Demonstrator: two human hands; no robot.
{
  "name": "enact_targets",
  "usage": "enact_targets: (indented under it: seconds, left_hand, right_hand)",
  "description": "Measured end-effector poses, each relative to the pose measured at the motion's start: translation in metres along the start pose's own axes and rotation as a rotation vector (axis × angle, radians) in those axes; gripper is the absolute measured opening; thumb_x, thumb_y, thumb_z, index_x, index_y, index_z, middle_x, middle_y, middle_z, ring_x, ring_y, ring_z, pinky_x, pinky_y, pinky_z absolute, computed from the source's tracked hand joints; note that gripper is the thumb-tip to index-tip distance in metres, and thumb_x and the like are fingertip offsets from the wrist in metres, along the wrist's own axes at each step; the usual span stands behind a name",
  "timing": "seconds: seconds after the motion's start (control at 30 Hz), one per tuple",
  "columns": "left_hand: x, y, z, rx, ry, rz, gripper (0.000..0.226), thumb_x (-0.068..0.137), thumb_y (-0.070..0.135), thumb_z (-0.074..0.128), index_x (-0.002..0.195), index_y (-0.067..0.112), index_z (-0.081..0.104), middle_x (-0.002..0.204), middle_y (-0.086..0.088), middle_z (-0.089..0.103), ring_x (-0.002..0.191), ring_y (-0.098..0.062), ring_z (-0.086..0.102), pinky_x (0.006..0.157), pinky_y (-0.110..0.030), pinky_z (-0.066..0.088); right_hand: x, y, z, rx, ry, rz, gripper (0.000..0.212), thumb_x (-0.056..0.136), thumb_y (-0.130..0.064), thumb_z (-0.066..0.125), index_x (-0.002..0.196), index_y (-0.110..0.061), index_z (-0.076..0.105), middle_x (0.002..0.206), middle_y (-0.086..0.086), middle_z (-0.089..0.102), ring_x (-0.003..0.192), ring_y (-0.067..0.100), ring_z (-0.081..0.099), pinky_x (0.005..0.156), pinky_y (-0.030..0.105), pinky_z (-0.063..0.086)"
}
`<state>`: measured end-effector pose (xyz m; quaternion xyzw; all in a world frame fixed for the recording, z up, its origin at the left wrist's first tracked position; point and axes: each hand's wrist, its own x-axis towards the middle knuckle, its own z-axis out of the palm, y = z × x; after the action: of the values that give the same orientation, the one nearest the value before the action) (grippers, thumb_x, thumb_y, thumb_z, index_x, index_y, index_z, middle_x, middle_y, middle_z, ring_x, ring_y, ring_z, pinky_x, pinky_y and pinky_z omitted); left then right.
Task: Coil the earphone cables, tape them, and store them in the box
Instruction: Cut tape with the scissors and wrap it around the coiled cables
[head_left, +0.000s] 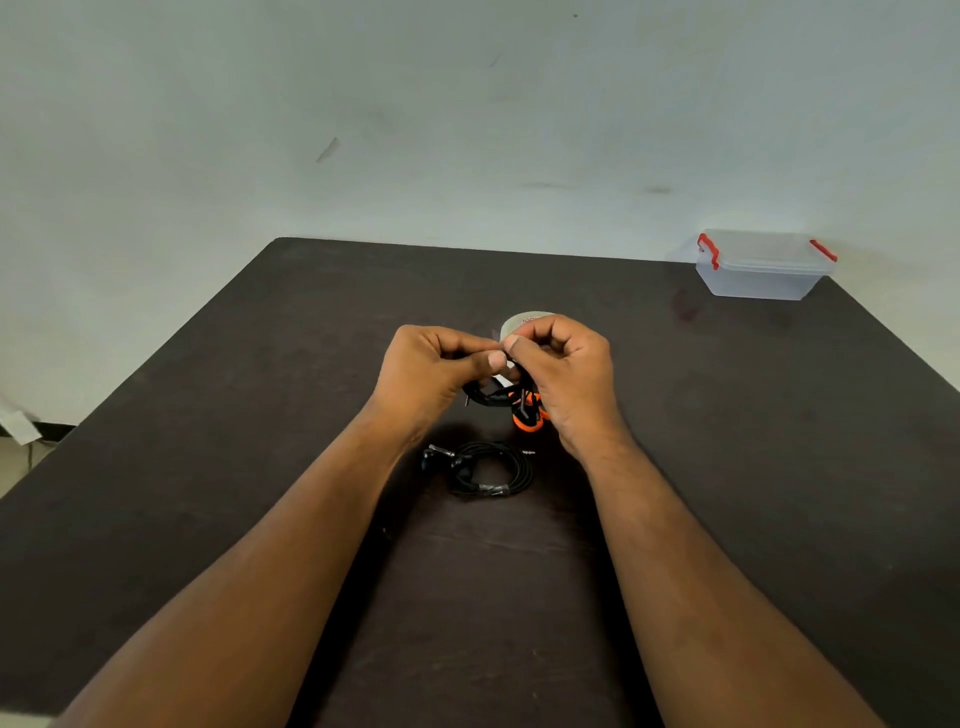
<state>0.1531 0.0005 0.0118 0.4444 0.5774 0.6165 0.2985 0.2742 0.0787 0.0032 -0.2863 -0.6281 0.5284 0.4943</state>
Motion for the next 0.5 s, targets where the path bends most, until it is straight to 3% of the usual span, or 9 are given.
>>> enact_targets:
  seconds: [0.17,0.3,0.43,0.5]
  left_hand:
    - [0.001,-0.002,0.001,0.045,0.097,0.042,0.018,0.078,0.002,0.076,0.095,0.008,0.075,0.08,-0.005,0.076,0.073,-0.01,0.07,0.071,-0.022,0.053]
    - [-0.002,-0.006,0.003,0.264,0.118,0.21,0.044,0.08,0.006,0.076,0.114,0.022,0.054,0.071,-0.003,0.071,0.069,-0.015,0.067,0.066,-0.022,0.052]
    - [-0.001,-0.005,0.003,0.544,0.082,0.498,0.02,0.083,-0.002,0.068,0.096,0.012,0.065,0.078,0.006,0.065,0.077,-0.009,0.06,0.07,-0.03,0.05]
    - [0.002,-0.008,0.002,0.627,0.082,0.582,0.022,0.082,-0.006,0.067,0.096,0.01,0.072,0.082,0.001,0.068,0.08,-0.007,0.06,0.071,-0.029,0.05]
  right_hand:
    - [0.001,-0.002,0.001,0.027,0.001,0.075,0.004,0.08,-0.001,0.072,0.077,-0.004,0.07,0.071,0.007,0.07,0.062,0.022,0.067,0.067,0.041,0.059]
    - [0.0,-0.009,0.001,0.097,0.028,0.168,0.014,0.077,0.001,0.074,0.08,-0.007,0.063,0.067,0.012,0.068,0.056,0.024,0.065,0.058,0.033,0.055]
    - [-0.001,-0.014,0.0,0.178,0.051,0.278,0.027,0.075,0.005,0.07,0.073,-0.015,0.051,0.081,0.024,0.063,0.052,0.024,0.06,0.048,0.027,0.047]
    - [0.0,-0.014,0.001,0.234,0.044,0.323,0.029,0.075,0.007,0.066,0.07,-0.015,0.048,0.083,0.025,0.059,0.051,0.025,0.056,0.046,0.026,0.044]
